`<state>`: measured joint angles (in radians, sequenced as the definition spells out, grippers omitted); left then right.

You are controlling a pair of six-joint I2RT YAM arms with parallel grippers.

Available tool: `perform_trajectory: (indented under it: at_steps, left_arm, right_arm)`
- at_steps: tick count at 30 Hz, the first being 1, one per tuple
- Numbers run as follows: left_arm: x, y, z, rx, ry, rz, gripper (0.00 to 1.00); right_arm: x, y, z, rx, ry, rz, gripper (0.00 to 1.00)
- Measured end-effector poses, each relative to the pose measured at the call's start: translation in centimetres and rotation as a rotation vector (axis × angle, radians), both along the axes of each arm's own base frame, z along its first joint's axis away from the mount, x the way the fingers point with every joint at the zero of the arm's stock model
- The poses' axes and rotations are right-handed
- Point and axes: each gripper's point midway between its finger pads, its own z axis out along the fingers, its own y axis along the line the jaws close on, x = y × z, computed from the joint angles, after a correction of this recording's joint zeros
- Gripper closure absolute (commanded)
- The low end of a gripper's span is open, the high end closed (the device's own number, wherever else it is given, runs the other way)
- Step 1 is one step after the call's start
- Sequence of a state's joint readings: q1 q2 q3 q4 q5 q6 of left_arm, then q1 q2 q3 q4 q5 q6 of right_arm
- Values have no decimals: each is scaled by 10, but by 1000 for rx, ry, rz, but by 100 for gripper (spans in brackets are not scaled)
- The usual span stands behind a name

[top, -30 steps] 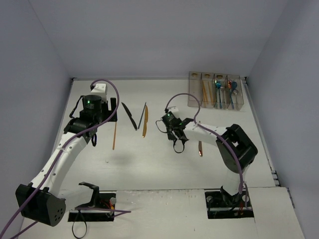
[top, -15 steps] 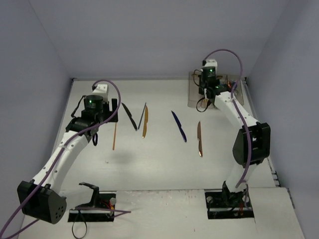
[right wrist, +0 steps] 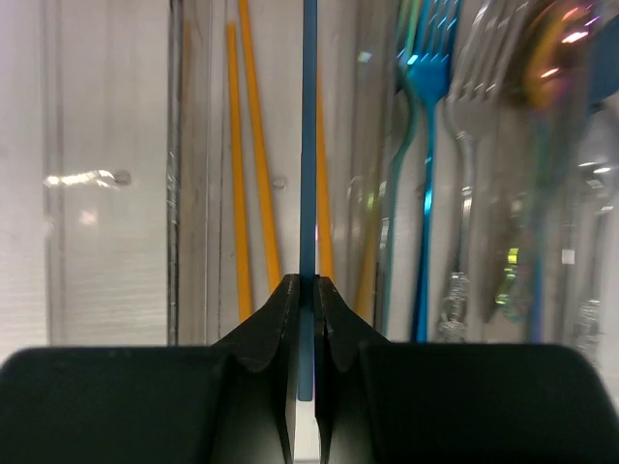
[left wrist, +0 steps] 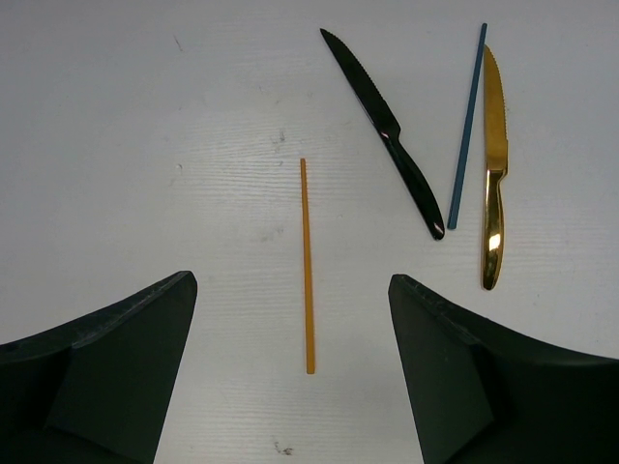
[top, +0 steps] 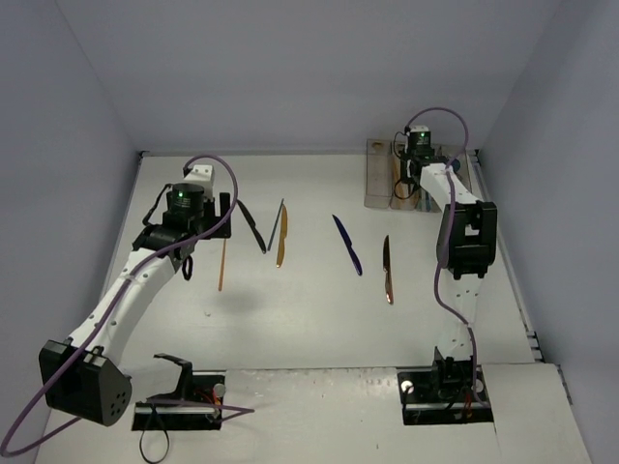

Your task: Sort the eating utensils into containers

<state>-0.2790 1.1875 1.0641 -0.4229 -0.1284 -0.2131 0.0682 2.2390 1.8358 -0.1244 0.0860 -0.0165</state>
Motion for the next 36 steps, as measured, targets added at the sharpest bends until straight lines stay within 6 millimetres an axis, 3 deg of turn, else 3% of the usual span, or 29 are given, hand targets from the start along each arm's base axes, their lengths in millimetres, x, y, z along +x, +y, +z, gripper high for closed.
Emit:
perform_trajectory:
  at_steps: [2,5,9,12,16,19,23,26,29,36]
  left_arm:
    - [1,0,-3,2,8,0,22]
    - [2,0,-6,5,17,0,22]
    - [2,-1,-8,3,23,1,22]
    - [3,-1,-10,4,28,2,22]
    - [2,-8,-15,14,43,-10,22]
    - [-4,-19,-26,30,69,-34,22]
    - [-11,-28,-54,37,156,-51,23]
    - [-16,-26,-79,54,233,-38,23]
    - [-18,-23,-95,68,288,-24,25]
    - [-18,-15,-134,70,409,14,33]
  right_arm:
    - [-3,1,-17,4,37,11,82]
    - [-4,2,-27,4,55,20,73]
    - [-3,6,-23,5,48,28,54]
    - [-4,10,-8,6,27,31,42]
    - [-20,19,42,25,-42,28,37]
    - [-45,33,101,72,-142,29,36]
    - [-86,53,179,151,-298,55,35]
    - [-123,65,201,213,-347,82,34]
    - [-154,66,196,252,-346,86,34]
    - [-219,63,139,290,-223,85,32]
